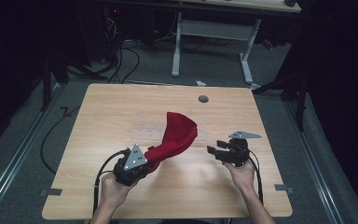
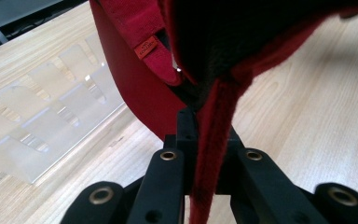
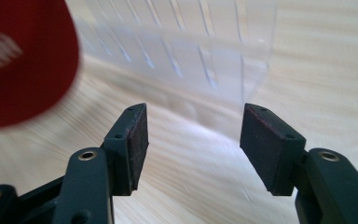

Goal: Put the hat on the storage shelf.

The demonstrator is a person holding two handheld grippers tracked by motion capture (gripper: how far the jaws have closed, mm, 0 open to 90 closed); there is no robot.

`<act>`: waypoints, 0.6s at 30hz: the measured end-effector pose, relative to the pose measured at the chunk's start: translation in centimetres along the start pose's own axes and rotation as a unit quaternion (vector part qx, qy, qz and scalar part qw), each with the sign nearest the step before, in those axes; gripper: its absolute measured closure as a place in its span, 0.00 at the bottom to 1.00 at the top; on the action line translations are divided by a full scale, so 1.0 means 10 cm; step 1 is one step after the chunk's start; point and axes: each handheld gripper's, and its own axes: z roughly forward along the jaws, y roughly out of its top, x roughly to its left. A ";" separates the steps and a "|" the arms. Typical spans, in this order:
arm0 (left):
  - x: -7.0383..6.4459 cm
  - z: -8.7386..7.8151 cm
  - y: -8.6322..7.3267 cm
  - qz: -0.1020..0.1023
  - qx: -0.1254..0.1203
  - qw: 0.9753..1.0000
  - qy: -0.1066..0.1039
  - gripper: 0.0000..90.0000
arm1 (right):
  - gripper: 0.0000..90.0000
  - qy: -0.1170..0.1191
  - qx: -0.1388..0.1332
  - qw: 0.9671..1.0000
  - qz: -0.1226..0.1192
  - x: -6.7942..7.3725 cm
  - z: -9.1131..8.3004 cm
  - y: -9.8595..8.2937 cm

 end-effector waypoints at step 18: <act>0.21 0.01 0.29 -0.067 -0.053 0.996 0.003 0.94 | 0.43 -0.121 0.038 0.991 -0.043 -0.12 0.24 -0.41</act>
